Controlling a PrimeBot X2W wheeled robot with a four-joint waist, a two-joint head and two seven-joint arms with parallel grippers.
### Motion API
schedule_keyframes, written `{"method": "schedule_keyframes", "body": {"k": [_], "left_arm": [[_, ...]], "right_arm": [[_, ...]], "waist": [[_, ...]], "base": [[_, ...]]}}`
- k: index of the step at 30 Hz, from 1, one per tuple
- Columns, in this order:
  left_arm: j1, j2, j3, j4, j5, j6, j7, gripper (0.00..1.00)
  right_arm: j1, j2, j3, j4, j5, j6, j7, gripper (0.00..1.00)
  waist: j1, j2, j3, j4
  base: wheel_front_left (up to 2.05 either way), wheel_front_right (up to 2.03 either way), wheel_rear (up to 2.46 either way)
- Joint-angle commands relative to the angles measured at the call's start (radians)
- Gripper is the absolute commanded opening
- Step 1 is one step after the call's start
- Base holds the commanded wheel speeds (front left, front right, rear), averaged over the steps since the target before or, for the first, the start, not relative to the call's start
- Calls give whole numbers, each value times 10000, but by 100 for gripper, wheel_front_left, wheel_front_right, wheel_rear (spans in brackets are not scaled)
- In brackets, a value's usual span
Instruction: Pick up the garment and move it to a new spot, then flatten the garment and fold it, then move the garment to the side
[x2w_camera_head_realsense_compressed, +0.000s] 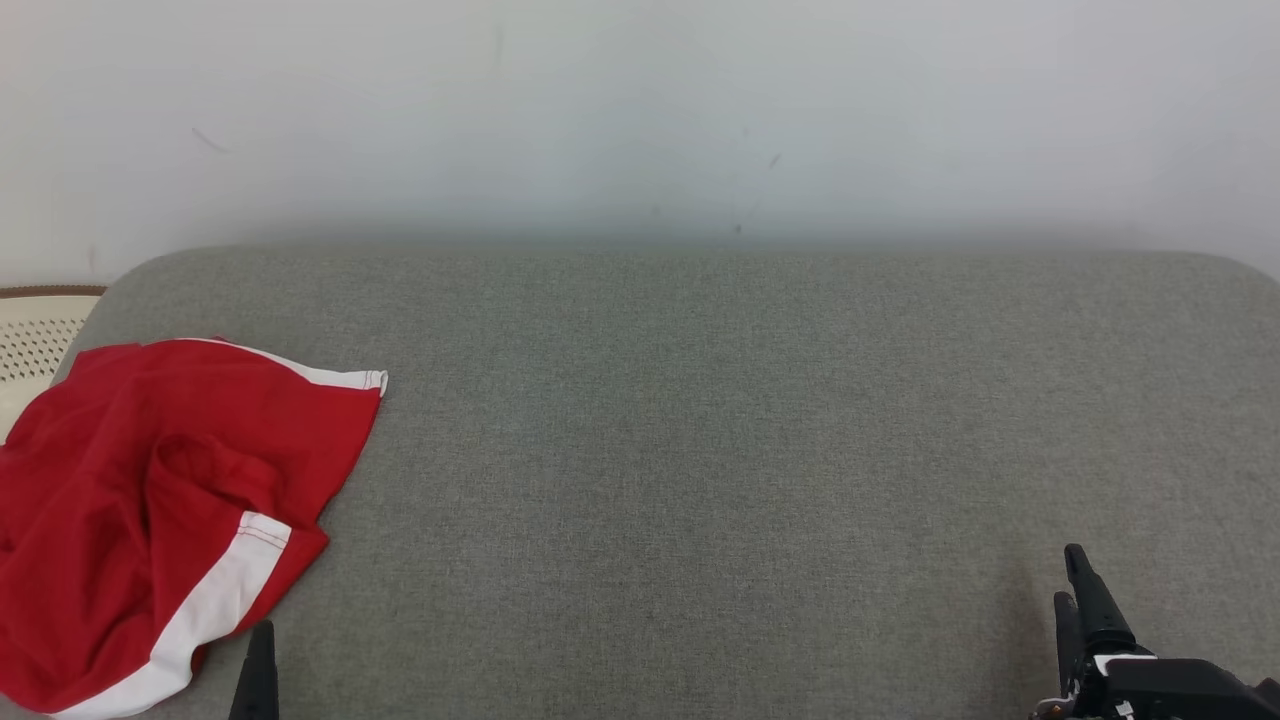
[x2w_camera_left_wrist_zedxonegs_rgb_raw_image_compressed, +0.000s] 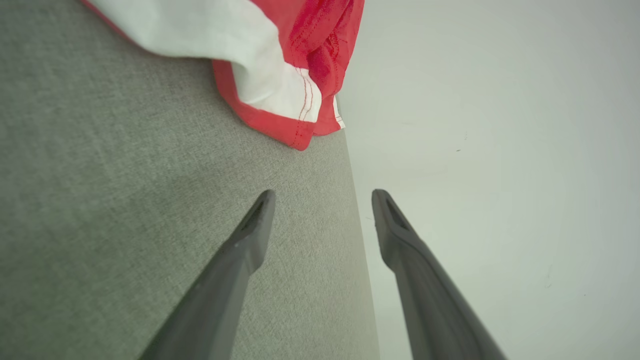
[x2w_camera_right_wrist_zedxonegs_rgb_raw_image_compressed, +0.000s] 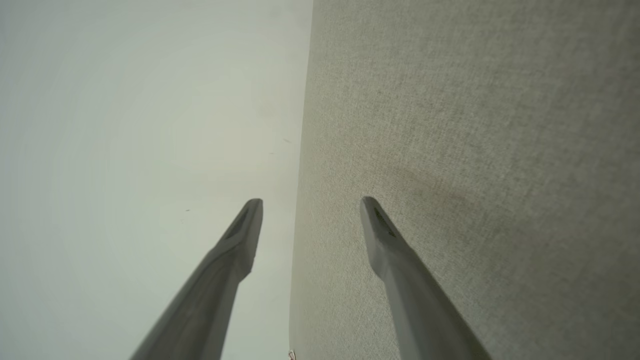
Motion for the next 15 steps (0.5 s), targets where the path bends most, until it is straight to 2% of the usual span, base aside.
{"method": "schedule_keyframes", "body": {"k": [1, 15], "left_arm": [[-97, 87, 29, -185, 154, -8, -43, 100], [48, 92, -123, -466, 3254, 221, -613, 100]], "right_arm": [[-229, -124, 66, -192, -98, 1, -44, 100], [-178, -339, 781, -321, -2845, 2, -667, 100]], "waist": [[0, 0, -2, 0], [0, 0, 26, -70]], "base": [[0, 0, 0], [0, 0, 0]]}}
